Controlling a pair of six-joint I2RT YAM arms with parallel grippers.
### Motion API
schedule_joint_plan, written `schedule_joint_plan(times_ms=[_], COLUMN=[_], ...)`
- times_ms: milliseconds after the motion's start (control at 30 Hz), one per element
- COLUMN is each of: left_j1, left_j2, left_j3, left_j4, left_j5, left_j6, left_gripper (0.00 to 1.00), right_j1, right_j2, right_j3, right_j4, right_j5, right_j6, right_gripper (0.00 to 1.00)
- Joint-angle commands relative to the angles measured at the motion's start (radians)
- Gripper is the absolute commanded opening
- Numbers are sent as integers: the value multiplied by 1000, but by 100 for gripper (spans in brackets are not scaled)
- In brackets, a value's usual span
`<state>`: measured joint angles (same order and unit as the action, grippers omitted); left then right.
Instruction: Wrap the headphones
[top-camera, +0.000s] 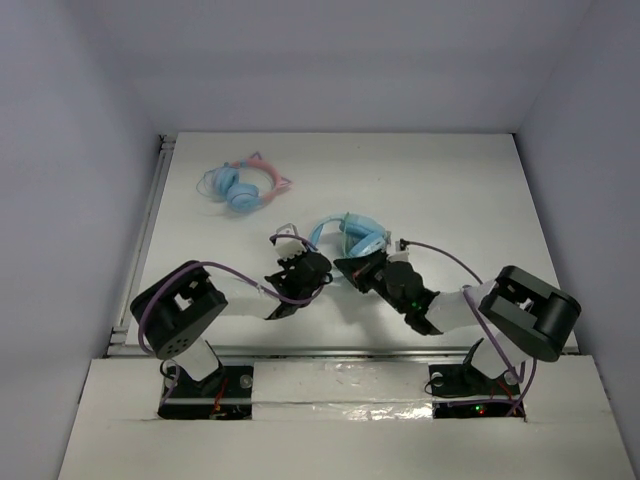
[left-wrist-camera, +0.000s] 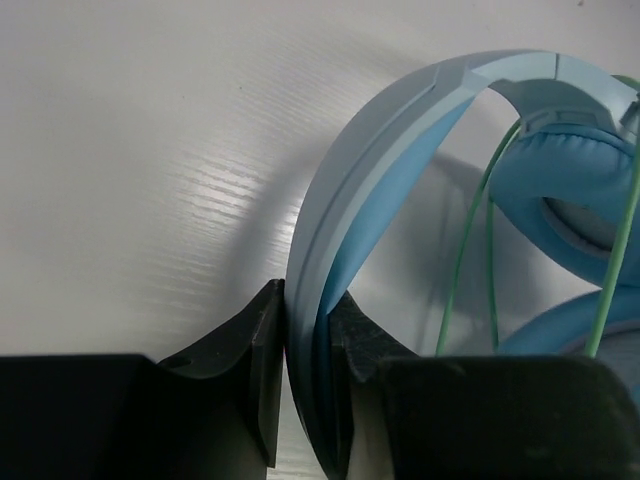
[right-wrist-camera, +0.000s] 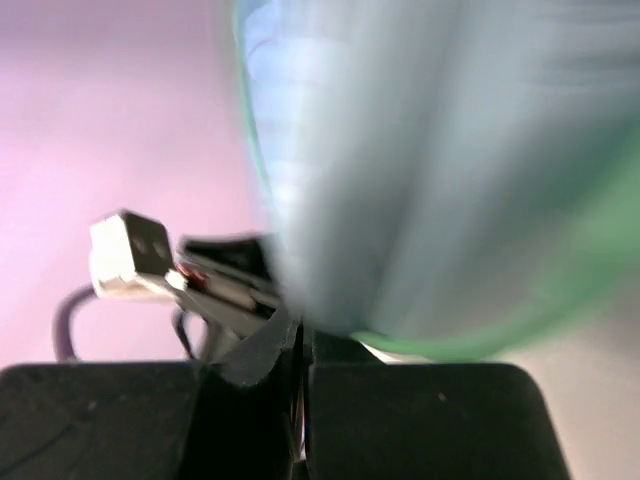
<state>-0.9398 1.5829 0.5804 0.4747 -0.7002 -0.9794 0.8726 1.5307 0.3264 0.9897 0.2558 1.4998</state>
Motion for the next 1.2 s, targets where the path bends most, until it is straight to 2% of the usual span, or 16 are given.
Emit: schedule_joint_plan(times_ms=[0,167,333,433,533,700,733,800,933,1000,1033,1100,1133,1167], left_j1=[-74,-94,-94,-94,-94,-80,-53,-28,32,50,50,61,70,70], left_j2=[-37,-92,-135,-106,-52,8,28,45,86,77,66,36,-7,-32], left_j3=[-22,4,30,56,85,101,111,124,167,170,164,154,147,145], left_j4=[-5,-70,-119,-155,-188,-150,-133,-120,-94,-91,-82,-81,-87,-91], left_j5=[122,76,88,87,59,45,54,68,93,107,108,114,107,100], left_j6=[19,54,77,88,99,110,122,134,172,183,189,205,212,219], left_gripper=[0,0,0,0,0,0,0,0,1,8,22,42,59,66], right_j1=[-26,-26,-17,-17,-17,-17,-17,-17,-17,-17,-26,-26,-26,-26], right_j2=[-21,14,12,32,-33,-171,-191,-250,-375,-459,-489,-555,-628,-665], right_j3=[134,192,238,253,270,299,304,321,313,312,313,312,313,316], right_j4=[-158,-299,-365,-335,-356,-508,-525,-591,-689,-755,-784,-845,-862,-902], right_j5=[246,278,263,226,223,312,322,353,425,462,476,496,497,494], right_j6=[-81,-128,-185,-222,-274,-368,-403,-434,-499,-530,-552,-593,-634,-657], right_gripper=[0,0,0,0,0,5,11,17,44,55,63,71,76,79])
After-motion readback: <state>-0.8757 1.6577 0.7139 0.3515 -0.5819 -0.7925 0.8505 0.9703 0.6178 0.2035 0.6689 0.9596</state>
